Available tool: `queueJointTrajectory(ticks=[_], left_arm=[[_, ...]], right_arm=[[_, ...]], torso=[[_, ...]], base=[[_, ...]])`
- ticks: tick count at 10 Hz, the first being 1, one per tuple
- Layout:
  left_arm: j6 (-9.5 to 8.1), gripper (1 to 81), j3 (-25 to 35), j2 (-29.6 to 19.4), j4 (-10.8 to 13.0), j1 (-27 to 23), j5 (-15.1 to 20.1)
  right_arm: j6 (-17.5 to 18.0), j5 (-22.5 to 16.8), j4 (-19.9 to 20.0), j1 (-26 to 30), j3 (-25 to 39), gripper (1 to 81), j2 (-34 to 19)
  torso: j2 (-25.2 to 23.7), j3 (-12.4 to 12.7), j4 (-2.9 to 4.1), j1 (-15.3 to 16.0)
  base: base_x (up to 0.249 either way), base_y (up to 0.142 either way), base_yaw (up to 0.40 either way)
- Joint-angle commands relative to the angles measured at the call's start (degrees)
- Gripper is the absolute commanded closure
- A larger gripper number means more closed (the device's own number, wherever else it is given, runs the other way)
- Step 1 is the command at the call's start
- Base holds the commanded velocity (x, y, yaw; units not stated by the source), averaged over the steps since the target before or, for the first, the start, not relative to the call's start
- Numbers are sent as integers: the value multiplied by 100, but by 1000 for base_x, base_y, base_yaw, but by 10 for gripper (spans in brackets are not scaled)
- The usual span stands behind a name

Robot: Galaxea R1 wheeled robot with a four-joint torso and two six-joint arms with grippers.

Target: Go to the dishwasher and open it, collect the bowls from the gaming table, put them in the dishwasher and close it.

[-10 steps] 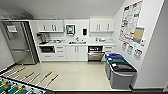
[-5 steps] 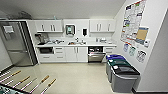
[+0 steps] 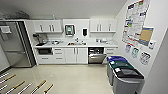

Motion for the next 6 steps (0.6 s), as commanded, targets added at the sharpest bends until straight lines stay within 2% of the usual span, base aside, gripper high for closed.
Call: queueJointTrajectory(ticks=[1,6], left_arm=[[5,811,7,-50,39,-315,190],[-4,811,16,-85,39,-333,190]], right_arm=[[-6,-254,-56,244,-8,811,-62],[-6,-263,-65,288,-8,811,-27]], torso=[[0,0,0,0],[-2,0,0,-2]], base=[[190,-66,0],[190,-69,0]])
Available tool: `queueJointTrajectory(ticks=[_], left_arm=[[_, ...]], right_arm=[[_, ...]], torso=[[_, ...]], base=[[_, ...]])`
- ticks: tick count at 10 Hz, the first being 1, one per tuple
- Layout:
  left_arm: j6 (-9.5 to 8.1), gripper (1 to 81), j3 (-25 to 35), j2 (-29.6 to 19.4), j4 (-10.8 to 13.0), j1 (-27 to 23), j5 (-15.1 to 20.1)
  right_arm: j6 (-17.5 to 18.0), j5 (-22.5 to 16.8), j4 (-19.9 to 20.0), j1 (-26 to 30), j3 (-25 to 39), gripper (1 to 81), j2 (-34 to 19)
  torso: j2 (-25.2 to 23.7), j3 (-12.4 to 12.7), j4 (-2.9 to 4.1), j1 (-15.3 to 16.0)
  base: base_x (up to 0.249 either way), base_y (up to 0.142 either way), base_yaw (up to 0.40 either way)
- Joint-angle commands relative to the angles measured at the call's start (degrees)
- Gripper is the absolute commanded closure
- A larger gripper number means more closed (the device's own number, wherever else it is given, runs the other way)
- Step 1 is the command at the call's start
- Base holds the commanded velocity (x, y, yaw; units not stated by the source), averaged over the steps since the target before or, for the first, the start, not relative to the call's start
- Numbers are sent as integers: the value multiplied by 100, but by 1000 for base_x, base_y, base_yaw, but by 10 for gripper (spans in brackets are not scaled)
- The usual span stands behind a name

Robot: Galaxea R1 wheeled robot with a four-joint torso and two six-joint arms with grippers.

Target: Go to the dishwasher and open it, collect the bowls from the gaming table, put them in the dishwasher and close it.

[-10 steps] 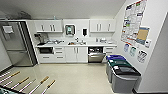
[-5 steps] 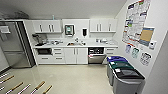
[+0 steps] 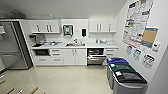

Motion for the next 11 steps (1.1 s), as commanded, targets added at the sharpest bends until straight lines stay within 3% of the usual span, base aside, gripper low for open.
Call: queueJointTrajectory(ticks=[1,11], left_arm=[[-4,811,9,-63,39,-329,179],[-4,811,9,-54,30,-347,179]], right_arm=[[-15,-266,-63,294,11,811,-40],[-6,-266,-63,321,11,811,-23]], torso=[[0,0,0,0],[2,-2,0,2]], base=[[170,-73,0],[167,0,0]])
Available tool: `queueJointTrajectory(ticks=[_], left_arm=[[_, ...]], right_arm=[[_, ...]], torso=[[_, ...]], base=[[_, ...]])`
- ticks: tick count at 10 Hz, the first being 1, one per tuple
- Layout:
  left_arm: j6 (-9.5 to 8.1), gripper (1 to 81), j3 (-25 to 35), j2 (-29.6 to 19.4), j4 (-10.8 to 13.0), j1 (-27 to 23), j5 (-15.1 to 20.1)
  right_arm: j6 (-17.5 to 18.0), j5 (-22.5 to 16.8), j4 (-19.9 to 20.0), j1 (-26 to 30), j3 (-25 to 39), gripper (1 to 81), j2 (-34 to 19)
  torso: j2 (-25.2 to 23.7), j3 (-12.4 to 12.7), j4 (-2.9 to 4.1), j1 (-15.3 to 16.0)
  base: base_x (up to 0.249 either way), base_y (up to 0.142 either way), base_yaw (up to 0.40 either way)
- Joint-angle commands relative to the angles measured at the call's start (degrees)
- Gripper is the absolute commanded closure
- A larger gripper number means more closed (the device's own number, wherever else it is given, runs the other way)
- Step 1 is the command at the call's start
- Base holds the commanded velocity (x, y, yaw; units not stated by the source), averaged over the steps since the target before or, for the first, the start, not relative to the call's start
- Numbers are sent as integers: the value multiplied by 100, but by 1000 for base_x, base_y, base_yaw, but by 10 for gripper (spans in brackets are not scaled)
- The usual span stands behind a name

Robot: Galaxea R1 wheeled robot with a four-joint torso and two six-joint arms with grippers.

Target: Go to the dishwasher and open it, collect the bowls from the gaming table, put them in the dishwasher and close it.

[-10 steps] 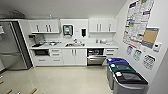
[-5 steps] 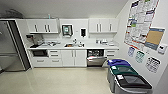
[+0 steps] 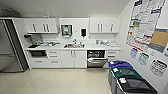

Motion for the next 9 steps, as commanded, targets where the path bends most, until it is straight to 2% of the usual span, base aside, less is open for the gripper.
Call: queueJointTrajectory(ticks=[1,9], left_arm=[[-2,811,7,-70,30,-303,193],[7,811,7,-53,39,-329,202]], right_arm=[[-15,-268,-63,255,14,811,-37],[-15,-268,-63,247,14,811,-11]], torso=[[0,0,0,0],[0,0,0,2]], base=[[167,0,0],[167,0,0]])
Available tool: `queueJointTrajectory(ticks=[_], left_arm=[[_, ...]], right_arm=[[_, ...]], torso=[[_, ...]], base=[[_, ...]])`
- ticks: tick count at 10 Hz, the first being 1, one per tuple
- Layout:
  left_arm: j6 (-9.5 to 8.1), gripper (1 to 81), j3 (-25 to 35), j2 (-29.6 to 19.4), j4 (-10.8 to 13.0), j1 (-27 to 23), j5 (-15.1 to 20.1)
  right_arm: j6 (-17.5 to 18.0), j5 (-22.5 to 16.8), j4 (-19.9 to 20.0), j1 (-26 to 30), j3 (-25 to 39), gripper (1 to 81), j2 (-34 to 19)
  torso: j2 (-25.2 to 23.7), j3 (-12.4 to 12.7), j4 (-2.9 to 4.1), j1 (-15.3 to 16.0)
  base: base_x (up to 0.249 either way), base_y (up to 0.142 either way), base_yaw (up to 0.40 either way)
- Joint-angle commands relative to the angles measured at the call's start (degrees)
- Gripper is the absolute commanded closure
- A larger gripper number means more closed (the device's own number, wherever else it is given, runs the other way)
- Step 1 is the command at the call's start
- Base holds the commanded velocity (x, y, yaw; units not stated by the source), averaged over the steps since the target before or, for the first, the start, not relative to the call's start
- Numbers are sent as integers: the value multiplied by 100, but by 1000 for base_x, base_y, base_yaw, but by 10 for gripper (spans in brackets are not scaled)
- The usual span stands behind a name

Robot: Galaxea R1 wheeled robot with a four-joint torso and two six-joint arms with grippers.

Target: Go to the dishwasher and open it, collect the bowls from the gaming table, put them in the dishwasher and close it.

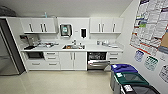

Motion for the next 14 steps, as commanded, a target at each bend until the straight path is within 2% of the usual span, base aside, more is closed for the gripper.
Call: queueJointTrajectory(ticks=[1,14], left_arm=[[5,811,12,-76,39,-301,194],[5,811,12,-85,30,-310,194]], right_arm=[[-15,-268,-63,257,14,811,-21],[-49,-268,-63,249,6,811,-21]], torso=[[0,0,0,0],[0,0,0,0]], base=[[167,0,0],[150,0,0]])
